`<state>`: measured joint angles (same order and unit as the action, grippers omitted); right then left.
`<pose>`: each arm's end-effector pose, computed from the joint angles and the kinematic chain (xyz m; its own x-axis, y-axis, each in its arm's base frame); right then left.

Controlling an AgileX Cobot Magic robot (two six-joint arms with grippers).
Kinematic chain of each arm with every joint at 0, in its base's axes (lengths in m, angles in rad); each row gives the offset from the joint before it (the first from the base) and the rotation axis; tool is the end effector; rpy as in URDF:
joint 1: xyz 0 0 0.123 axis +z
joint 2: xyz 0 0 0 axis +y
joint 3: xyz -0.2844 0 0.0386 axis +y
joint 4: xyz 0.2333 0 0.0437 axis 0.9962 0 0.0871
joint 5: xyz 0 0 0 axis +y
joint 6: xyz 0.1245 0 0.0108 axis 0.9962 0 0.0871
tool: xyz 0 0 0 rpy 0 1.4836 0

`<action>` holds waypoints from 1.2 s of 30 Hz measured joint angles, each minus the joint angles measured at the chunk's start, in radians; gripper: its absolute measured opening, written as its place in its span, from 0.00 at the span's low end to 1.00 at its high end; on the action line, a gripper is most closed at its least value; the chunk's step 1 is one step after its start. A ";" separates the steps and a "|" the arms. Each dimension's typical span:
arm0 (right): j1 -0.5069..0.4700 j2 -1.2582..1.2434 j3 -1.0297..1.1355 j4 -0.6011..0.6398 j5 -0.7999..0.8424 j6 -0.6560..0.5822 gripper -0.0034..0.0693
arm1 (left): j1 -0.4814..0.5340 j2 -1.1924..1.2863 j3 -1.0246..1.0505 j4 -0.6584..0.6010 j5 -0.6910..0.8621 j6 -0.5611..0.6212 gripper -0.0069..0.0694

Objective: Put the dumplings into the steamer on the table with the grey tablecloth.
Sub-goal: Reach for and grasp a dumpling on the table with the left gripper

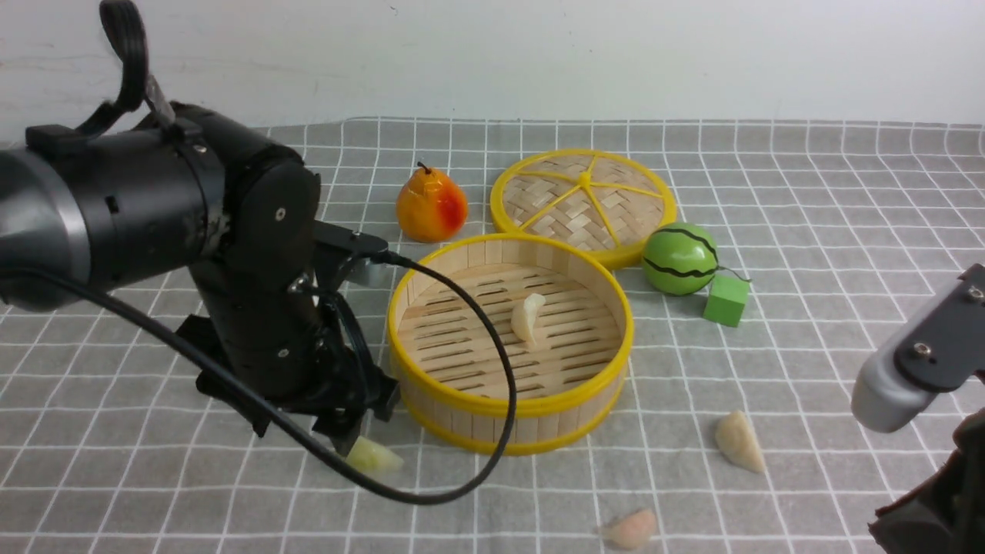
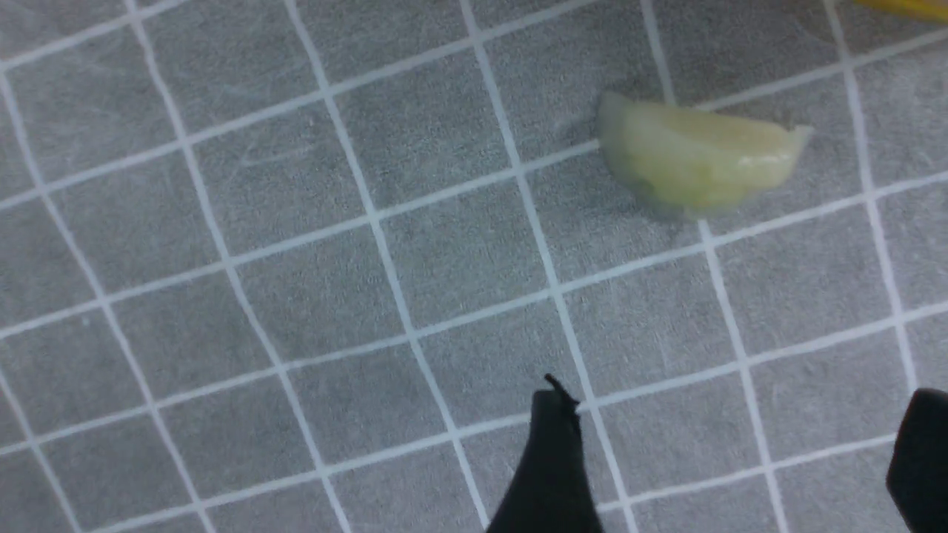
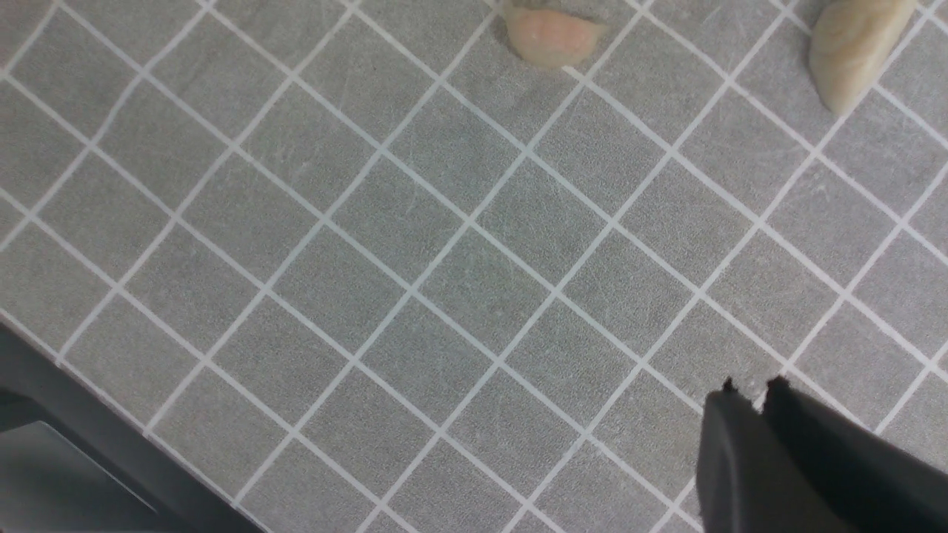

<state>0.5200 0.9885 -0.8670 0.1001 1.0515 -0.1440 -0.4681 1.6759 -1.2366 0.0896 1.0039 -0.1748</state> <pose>0.1429 0.0943 0.2868 -0.7136 -0.5166 -0.4733 -0.6000 0.7993 0.0323 0.2940 -0.1381 0.2204 -0.9196 0.3238 -0.2225 0.3219 0.9457 0.0460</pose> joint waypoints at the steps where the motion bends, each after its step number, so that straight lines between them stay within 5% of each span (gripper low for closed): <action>1: 0.000 0.000 0.000 0.000 0.000 0.000 0.13 | 0.011 0.011 0.000 -0.013 -0.016 0.041 0.82; 7: 0.000 0.000 0.000 0.004 0.000 0.000 0.13 | 0.027 0.093 0.000 -0.052 -0.154 0.394 0.82; 14: 0.000 0.000 0.000 0.004 0.000 0.000 0.13 | 0.027 0.169 0.000 -0.070 -0.211 0.601 0.82; 20: 0.000 0.000 0.000 0.004 0.000 0.000 0.15 | 0.027 0.222 0.000 -0.090 -0.243 0.621 0.78; 26: 0.000 0.000 0.000 0.004 0.000 0.000 0.15 | 0.027 0.232 0.000 -0.090 -0.250 0.566 0.62; 36: 0.000 0.000 0.000 0.004 0.000 0.000 0.16 | 0.027 0.228 -0.003 -0.077 -0.200 0.491 0.62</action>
<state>0.5200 0.9885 -0.8670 0.1042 1.0515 -0.1440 -0.4410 1.9042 -1.2397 0.0122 0.8037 0.3160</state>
